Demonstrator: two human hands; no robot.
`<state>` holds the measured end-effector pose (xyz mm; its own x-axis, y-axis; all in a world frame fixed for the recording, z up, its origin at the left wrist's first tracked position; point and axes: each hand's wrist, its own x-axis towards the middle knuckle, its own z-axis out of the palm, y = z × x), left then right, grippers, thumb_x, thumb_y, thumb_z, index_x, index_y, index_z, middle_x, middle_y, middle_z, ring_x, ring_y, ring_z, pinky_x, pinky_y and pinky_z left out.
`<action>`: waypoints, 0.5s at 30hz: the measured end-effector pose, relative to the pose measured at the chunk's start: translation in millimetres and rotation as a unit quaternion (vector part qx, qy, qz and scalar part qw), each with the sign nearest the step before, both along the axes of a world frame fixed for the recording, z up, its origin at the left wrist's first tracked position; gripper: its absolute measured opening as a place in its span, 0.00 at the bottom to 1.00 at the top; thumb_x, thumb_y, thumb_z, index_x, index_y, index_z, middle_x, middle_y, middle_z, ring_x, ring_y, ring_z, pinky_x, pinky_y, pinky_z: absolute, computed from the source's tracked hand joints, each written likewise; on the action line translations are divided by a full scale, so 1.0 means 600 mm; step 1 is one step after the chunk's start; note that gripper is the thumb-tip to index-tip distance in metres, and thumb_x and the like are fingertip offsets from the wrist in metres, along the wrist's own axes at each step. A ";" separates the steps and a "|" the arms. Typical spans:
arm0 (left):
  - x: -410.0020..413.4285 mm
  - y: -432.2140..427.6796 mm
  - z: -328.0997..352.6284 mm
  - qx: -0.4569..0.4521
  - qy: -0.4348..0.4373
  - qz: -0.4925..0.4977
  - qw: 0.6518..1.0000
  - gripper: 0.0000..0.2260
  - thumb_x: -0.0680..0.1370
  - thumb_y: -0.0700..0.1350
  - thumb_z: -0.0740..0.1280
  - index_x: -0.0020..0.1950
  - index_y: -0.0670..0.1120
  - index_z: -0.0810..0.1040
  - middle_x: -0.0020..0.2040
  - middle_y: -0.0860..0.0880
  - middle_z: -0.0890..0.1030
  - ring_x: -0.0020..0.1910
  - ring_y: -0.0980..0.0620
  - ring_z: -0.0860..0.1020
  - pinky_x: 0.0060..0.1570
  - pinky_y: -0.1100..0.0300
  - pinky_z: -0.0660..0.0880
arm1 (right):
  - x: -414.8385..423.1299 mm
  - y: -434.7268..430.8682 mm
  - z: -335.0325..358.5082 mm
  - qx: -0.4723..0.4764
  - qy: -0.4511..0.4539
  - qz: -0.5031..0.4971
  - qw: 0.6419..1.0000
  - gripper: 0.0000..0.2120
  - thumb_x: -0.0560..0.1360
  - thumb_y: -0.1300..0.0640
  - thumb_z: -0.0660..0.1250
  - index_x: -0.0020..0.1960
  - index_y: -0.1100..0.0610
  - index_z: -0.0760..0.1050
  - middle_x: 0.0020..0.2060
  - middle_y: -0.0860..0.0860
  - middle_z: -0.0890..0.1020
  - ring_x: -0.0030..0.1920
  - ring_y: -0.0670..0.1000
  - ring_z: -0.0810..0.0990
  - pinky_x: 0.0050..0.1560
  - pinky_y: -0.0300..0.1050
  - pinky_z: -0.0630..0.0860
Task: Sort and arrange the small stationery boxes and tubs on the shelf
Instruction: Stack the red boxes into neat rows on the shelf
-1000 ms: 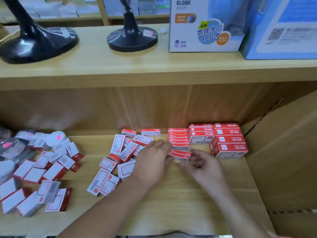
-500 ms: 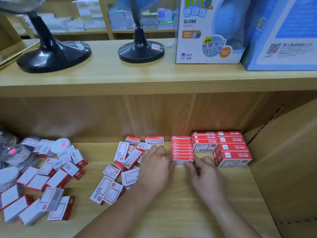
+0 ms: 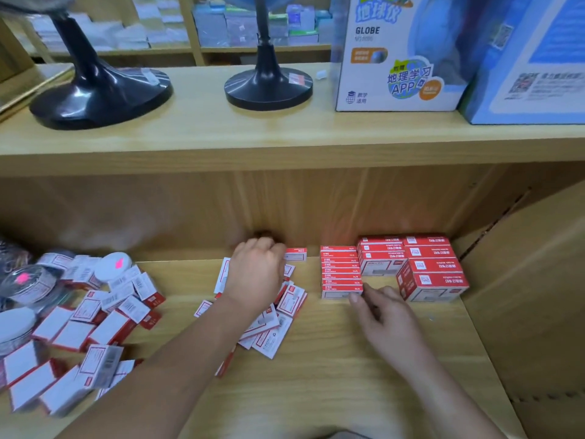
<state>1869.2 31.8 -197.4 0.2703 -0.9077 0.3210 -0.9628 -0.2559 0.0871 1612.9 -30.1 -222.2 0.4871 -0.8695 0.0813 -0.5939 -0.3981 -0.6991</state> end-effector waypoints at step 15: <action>-0.055 0.078 0.103 -0.036 0.447 -0.078 0.891 0.08 0.80 0.41 0.69 0.52 0.55 0.83 0.41 0.50 0.81 0.36 0.56 0.76 0.37 0.58 0.73 | -0.021 0.057 0.022 0.064 -0.108 -0.043 0.991 0.16 0.77 0.45 0.67 0.60 0.52 0.81 0.45 0.46 0.79 0.46 0.45 0.79 0.51 0.42 0.76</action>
<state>1836.0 78.6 -135.5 0.3200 -0.9420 0.1006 -0.5243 -0.0876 0.8470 1600.6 4.2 -209.1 0.3935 -0.9173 0.0620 -0.4521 -0.2518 -0.8557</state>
